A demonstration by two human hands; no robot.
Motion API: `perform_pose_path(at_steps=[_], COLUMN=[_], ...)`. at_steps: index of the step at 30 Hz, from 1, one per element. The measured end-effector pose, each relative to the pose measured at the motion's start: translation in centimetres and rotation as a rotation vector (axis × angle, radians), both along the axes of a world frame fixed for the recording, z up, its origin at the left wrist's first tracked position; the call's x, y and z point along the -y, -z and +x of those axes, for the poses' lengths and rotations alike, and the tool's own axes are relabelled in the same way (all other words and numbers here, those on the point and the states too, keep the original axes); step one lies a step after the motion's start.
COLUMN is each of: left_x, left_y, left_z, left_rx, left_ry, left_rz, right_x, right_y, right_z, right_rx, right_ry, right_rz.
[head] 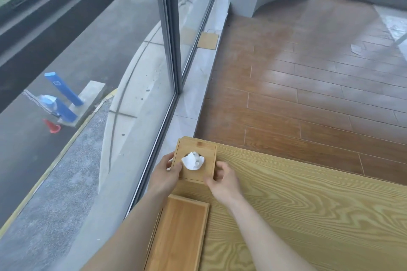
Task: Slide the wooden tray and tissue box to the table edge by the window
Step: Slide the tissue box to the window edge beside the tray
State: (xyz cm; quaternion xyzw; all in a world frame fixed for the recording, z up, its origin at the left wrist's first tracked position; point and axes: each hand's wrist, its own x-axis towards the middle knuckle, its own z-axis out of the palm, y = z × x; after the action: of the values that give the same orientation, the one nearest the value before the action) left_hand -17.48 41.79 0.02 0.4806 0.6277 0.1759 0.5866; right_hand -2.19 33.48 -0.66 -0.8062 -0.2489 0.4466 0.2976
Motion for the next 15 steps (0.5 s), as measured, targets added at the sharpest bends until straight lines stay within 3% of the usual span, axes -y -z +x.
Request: perform_pose_path(at_steps=[4, 10, 15], left_x=[0.4, 1.8, 1.5], left_y=[0.2, 1.2, 1.6], left_z=[-0.3, -1.7, -1.8], left_rx=[0.008, -0.009, -0.036], left_ry=[0.044, 0.226, 0.239], left_rz=[0.063, 0.192, 0.225], right_x=[0.4, 2.0, 1.4], right_y=[-0.2, -0.6, -0.7], right_z=[-0.3, -1.1, -1.2], right_rx=[0.004, 0.346, 0.431], right_ry=[-0.019, -0.274, -0.293], right_rz=[0.007, 0.096, 0.108])
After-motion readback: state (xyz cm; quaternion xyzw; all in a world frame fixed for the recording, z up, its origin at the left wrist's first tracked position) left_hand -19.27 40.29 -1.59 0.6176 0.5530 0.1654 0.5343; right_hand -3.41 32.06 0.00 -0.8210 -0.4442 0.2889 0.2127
